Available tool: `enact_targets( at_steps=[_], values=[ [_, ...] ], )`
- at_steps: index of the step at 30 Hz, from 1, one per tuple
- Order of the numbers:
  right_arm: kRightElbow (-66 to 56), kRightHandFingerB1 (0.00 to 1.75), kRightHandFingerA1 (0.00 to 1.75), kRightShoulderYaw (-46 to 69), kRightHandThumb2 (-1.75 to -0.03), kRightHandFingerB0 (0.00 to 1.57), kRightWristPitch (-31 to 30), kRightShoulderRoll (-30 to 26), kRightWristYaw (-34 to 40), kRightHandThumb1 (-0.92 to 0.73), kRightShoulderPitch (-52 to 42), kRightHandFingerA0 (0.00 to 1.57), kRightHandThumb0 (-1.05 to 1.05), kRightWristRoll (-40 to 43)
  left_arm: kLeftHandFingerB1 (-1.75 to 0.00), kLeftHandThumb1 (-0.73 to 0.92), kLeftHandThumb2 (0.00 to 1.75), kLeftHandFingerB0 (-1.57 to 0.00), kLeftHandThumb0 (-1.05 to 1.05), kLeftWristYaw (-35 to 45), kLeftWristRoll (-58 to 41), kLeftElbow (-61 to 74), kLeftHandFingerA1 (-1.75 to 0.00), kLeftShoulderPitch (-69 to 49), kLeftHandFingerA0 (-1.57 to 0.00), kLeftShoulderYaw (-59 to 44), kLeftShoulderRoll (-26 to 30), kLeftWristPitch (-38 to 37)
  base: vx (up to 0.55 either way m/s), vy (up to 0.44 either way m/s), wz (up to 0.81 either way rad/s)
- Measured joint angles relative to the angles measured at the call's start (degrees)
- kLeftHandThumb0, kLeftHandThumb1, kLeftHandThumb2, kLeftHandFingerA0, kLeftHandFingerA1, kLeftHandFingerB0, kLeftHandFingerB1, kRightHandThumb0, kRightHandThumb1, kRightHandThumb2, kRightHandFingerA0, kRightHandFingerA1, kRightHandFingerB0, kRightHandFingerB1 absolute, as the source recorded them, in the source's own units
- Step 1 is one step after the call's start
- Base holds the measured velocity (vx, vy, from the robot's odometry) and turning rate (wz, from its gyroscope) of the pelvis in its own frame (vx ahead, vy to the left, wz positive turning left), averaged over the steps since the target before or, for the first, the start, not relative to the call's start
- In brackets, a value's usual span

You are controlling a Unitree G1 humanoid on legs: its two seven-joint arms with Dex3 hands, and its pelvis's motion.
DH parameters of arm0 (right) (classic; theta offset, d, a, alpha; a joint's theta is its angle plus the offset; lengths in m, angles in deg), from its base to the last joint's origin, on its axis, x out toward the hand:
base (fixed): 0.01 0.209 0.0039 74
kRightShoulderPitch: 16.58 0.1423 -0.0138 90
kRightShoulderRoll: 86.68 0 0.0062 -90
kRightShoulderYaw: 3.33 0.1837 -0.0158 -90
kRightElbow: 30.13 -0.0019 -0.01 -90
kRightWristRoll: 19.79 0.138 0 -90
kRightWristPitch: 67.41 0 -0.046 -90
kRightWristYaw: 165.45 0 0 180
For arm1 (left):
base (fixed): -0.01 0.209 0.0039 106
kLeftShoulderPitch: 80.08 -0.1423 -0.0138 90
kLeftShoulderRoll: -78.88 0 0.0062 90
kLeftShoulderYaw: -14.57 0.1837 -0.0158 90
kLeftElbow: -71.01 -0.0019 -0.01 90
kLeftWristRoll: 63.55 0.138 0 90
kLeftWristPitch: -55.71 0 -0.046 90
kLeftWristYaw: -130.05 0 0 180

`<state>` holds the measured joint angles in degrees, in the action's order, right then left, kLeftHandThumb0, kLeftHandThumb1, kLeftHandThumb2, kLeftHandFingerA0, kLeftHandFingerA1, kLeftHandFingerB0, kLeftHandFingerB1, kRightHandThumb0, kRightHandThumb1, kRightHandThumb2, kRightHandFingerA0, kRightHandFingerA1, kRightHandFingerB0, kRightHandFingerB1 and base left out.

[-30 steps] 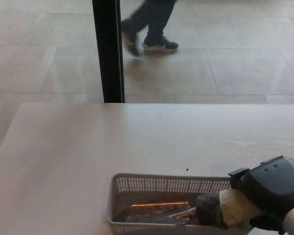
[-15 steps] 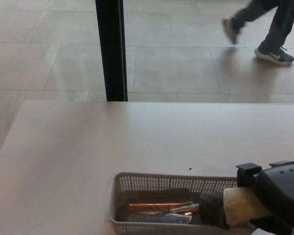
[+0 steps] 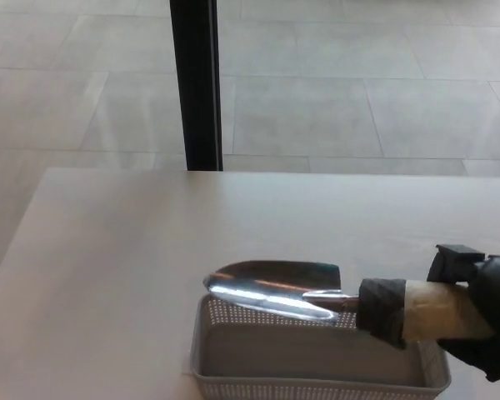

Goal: A garden tool is kept on the righthand side and a container is kept on the lefthand side on a desk infront of the robot. the robot uses its right hand to pick up the garden tool and makes a scooping motion inside the container

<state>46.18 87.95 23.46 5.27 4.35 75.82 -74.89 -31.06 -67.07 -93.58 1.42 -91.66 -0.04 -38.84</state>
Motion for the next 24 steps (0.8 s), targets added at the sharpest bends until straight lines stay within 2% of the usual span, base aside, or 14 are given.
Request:
enact_targets(
  at_steps=[1, 2, 6, 7, 8, 9, 10, 11, 12, 13, 17, 20, 21, 24],
  values=[
    [0.2, 1.52, 1.75, 0.9, -1.20, 0.74, 0.3, 0.2, 0.0, -0.47, 0.4, 0.85, -0.09, 0.7, -1.05, -0.06, 1.16, -0.68, -0.94, 0.0, 0.0, 0.0, -1.28, 0.0, -0.86, 0.0, 0.0, 0.0, 0.00, 0.000, 0.00],
    [0.4, 1.53, 1.75, 1.6, -1.18, 0.75, 0.5, 0.3, 0.1, -0.48, 0.8, 0.86, -0.11, 1.4, -1.03, -0.06, 1.11, -0.72, -0.85, 0.0, 0.0, 0.0, -1.22, 0.0, -0.87, 0.0, 0.0, 0.0, 0.00, 0.000, 0.00],
    [1.8, 1.54, 1.72, 5.1, -1.14, 0.77, 1.2, 0.5, 0.4, -0.50, 3.0, 0.88, -0.16, 4.1, -0.99, -0.01, 1.09, -0.73, -0.84, 0.0, 0.0, 0.0, -1.17, -0.1, -0.91, -0.1, 0.0, 0.0, 0.00, 0.000, 0.00],
    [2.4, 1.24, 1.37, 6.3, -1.14, 0.98, 1.4, 0.5, 0.4, -0.48, 3.6, 1.19, -0.24, 4.9, -0.99, -0.01, 1.08, -0.72, -0.87, 0.0, 0.0, 0.0, -1.16, -0.1, -0.89, -0.1, 0.0, 0.0, 0.00, 0.000, 0.00],
    [3.0, 1.53, 1.70, 7.2, -1.15, 0.82, 1.5, 0.5, 0.4, -0.48, 4.3, 0.92, -0.19, 5.7, -0.98, 0.02, 1.06, -0.74, -0.78, 0.0, 0.0, -0.1, -1.15, -0.1, -0.94, -0.1, 0.0, 0.0, 0.00, 0.000, 0.00],
    [3.5, 1.56, 1.73, 8.1, -1.11, 0.82, 1.5, 0.5, 0.4, -0.48, 4.9, 0.92, -0.22, 6.3, -1.00, 0.01, 1.03, -0.74, -0.86, 0.0, 0.0, -0.1, -1.12, -0.1, -0.83, 0.0, 0.0, 0.0, 0.00, 0.000, 0.00],
    [4.2, 1.55, 1.74, 9.1, -1.09, 0.82, 1.6, 0.5, 0.4, -0.49, 5.6, 0.92, -0.23, 6.9, -1.01, 0.03, 1.11, -0.76, -0.92, -0.1, 0.0, -0.1, -1.20, -0.1, -0.98, 0.0, -0.1, 0.0, 0.00, 0.000, 0.00],
    [4.9, 1.54, 1.72, 10.2, -1.06, 0.83, 1.6, 0.5, 0.4, -0.50, 6.4, 0.93, -0.25, 7.6, -1.01, 0.00, 1.10, -0.71, -0.90, -0.1, 0.0, -0.2, -1.21, -0.1, -0.91, 0.0, -0.1, 0.0, 0.00, 0.000, 0.00],
    [5.5, 1.57, 1.74, 10.8, -1.01, 0.80, 1.7, 0.5, 0.4, -0.52, 6.9, 0.89, -0.18, 8.1, -1.01, 0.00, 1.08, -0.79, -0.74, -0.1, 0.0, -0.2, -1.16, -0.1, -0.96, 0.0, -0.1, 0.0, 0.00, 0.000, 0.00],
    [6.4, 1.59, 1.75, 11.8, -1.04, 0.81, 1.6, 0.4, 0.5, -0.51, 7.6, 0.91, -0.21, 8.6, -1.00, -0.02, 1.08, -0.77, -0.85, -0.1, 0.0, -0.2, -1.12, -0.1, -0.87, 0.0, -0.1, 0.0, 0.00, 0.000, 0.00],
    [11.4, 1.58, 1.75, 16.7, -1.01, 0.81, 1.3, 0.3, 1.0, -0.50, 10.9, 0.93, -0.24, 11.5, -0.97, 0.00, 1.05, -0.76, -0.84, -0.1, 0.0, -0.2, -1.08, -0.2, -0.84, 0.1, -0.1, 0.0, 0.00, 0.000, 0.00],
    [16.0, 1.49, 1.72, 20.5, -1.09, 0.86, 0.8, 0.1, 2.0, -0.45, 12.7, 0.97, -0.26, 13.7, -0.96, 0.02, 1.05, -0.79, -0.81, -0.2, 0.1, -0.2, -1.10, -0.4, -0.93, 0.3, -0.1, 0.0, 0.00, 0.000, 0.00],
    [18.4, 1.53, 1.74, 22.1, -1.08, 0.86, 0.8, 0.0, 2.6, -0.47, 13.1, 1.00, -0.27, 14.5, -0.96, 0.02, 1.05, -0.79, -0.78, -0.2, 0.2, -0.2, -1.10, -0.5, -0.92, 0.6, -0.1, 0.0, 0.00, 0.000, 0.00],
    [24.2, 1.48, 1.72, 24.8, -0.98, 0.79, 0.6, -0.6, 4.6, -0.55, 13.5, 0.93, -0.21, 16.0, -0.97, 0.00, 1.06, -0.78, -0.82, -0.2, 0.2, -0.1, -1.07, -0.8, -0.86, 1.0, -0.1, 0.0, 0.00, 0.000, 0.00]
  ],
)
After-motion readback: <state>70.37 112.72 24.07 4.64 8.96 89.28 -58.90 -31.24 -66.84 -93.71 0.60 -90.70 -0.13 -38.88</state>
